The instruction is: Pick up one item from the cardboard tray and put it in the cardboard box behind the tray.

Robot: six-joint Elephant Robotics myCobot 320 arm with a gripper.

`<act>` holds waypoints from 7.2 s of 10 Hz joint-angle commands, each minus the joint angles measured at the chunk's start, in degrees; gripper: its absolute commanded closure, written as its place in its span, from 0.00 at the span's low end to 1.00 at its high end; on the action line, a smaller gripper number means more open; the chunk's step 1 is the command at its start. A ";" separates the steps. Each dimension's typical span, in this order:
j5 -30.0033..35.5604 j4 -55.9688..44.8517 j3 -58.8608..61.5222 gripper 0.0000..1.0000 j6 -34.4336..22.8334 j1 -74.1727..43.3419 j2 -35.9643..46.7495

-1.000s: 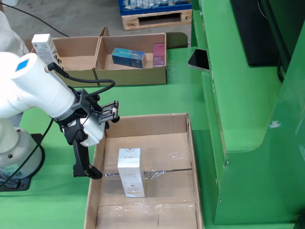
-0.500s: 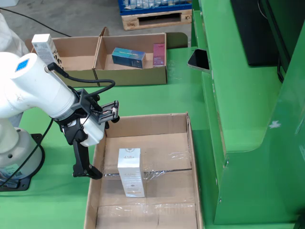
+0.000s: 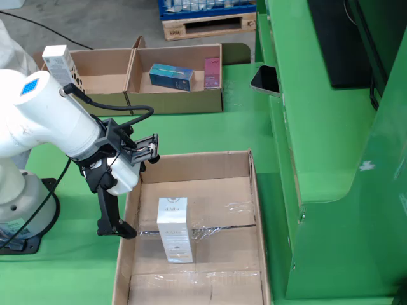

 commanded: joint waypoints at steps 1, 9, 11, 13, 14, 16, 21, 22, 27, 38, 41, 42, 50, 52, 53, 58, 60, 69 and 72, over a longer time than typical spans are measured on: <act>-0.26 0.62 1.32 0.00 0.00 0.26 1.66; -0.32 -0.10 5.66 0.00 -0.39 0.43 -1.90; -0.67 -0.82 7.50 0.00 -0.06 0.79 -2.99; -1.35 -0.15 9.09 0.00 0.15 1.43 -4.50; -1.12 0.21 9.98 0.00 0.17 1.52 -5.48; -1.12 0.21 9.98 0.00 0.17 1.52 -5.48; -1.13 -3.03 20.51 0.00 1.14 2.54 -13.15; -1.13 -3.03 20.51 0.00 1.14 2.54 -13.15; -0.88 -6.73 29.04 0.00 1.26 2.71 -19.74; 1.23 -11.84 40.14 0.00 0.73 0.58 -31.00; 1.80 -12.81 41.31 0.00 0.56 0.16 -32.42; 2.22 -14.83 44.07 0.00 0.50 -0.12 -34.40; 2.57 -13.87 42.15 0.00 0.12 -0.29 -34.83; 2.57 -13.87 42.15 0.00 0.12 -0.29 -34.83; 2.57 -13.87 42.15 0.00 0.12 -0.29 -34.83; 2.57 -13.87 42.15 0.30 0.12 -0.29 -34.83; 2.57 -13.87 42.15 0.50 0.12 -0.29 -34.83; 2.57 -13.87 42.15 1.00 0.12 -0.29 -34.83; 2.57 -13.87 42.15 1.00 0.12 -0.29 -34.83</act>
